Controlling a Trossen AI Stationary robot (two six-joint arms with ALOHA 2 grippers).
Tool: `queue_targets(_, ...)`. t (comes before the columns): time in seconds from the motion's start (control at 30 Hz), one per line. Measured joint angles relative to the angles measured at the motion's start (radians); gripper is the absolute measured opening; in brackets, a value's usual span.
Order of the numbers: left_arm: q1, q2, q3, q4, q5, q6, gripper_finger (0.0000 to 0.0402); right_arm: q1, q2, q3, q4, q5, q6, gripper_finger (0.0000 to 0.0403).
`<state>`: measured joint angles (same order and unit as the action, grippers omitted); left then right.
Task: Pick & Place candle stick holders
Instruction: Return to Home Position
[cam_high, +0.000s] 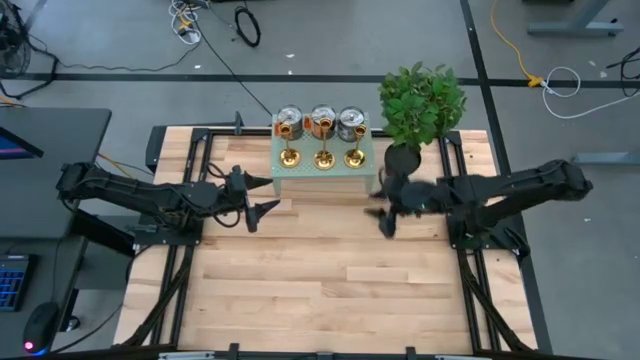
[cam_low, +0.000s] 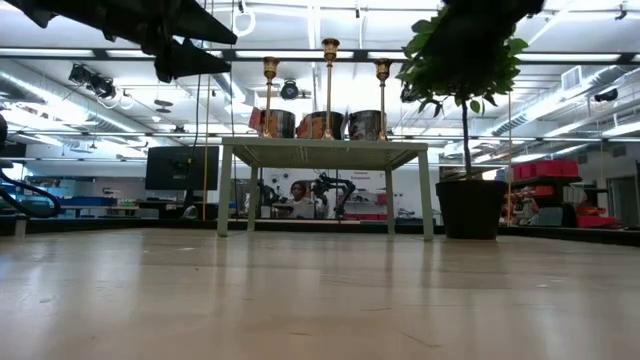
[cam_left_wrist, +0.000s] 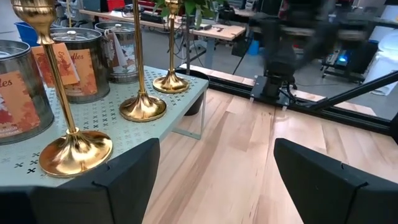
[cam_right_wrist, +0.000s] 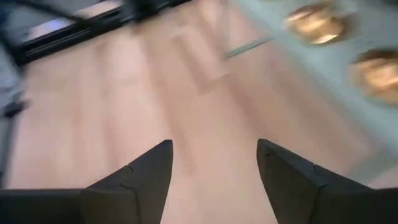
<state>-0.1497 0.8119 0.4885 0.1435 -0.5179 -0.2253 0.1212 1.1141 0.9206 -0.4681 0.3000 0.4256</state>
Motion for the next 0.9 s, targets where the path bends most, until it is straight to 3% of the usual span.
queue_targets(0.1,0.0,0.0,0.0,-0.026,0.0,-0.006,0.0327,0.127,0.0,-0.051,0.072,0.029,0.053,0.0235)
queue_targets(0.27,-0.018,0.0,-0.009,-0.073,-0.009,-0.034,0.0327,0.33,-0.003,-0.229,0.278,0.289,0.093,0.0236)
queue_targets(0.43,-0.072,-0.024,-0.106,0.092,-0.088,0.054,0.0327,0.393,-0.007,-0.397,0.604,0.457,0.034,0.0236)
queue_targets(0.5,-0.093,-0.047,-0.18,0.19,-0.115,0.088,0.0327,0.401,-0.008,-0.46,0.777,0.5,-0.036,0.0236)
queue_targets(0.63,-0.116,-0.088,-0.355,0.42,-0.099,0.133,0.0327,0.363,-0.017,-0.576,0.995,0.472,-0.113,0.0236)
queue_targets(0.73,-0.117,-0.123,-0.468,0.512,-0.117,0.143,0.0327,0.317,-0.052,-0.649,1.008,0.466,-0.075,0.0236)
queue_targets(0.9,-0.089,-0.158,-0.477,0.458,-0.208,0.134,0.0327,0.227,-0.186,-0.737,1.021,0.443,-0.114,0.0236)
